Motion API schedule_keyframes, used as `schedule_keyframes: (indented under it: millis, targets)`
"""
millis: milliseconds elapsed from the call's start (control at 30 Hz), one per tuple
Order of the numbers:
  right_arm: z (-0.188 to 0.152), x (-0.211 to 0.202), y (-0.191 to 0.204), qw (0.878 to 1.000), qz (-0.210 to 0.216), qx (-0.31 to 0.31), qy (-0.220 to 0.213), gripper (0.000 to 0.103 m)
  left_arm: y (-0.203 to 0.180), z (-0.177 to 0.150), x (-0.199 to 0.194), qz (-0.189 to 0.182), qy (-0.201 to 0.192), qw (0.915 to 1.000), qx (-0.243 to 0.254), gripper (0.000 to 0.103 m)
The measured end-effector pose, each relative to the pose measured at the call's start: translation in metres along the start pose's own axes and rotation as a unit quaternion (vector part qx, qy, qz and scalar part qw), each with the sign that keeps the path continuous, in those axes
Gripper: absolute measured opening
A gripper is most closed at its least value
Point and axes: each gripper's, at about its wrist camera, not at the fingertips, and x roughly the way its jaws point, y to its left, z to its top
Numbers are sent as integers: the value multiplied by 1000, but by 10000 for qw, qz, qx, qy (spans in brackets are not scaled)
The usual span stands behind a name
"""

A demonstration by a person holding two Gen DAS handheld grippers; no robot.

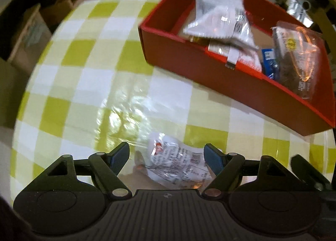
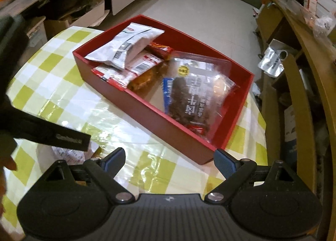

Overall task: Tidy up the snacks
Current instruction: 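Withdraw both tools and lower them over the silver sachet and gold cookie, then close the left tool on the silver sachet while the right tool grasps the gold cookie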

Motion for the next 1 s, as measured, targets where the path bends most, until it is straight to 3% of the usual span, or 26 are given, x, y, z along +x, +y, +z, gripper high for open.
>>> schedule_keyframes:
  millis: [233, 367, 500, 800, 1000]
  targets:
    - [0, -3, -2, 10000, 72, 7, -25, 99, 4, -7, 20, 116, 368, 9992, -130, 84]
    - [0, -2, 9, 9998, 165, -131, 29, 99, 15, -23, 12, 322, 337, 9987, 183, 84]
    - [-1, 2, 30, 9989, 288, -340, 170, 99, 33, -36, 13, 325, 433, 9985, 93, 84]
    - [-25, 16, 82, 9904, 785, -1002, 537, 99, 46, -31, 20, 228, 315, 9992, -4, 88]
    - [-25, 32, 98, 9848, 869, -1333, 693, 98, 47, -31, 17, 266, 269, 9992, 119, 89]
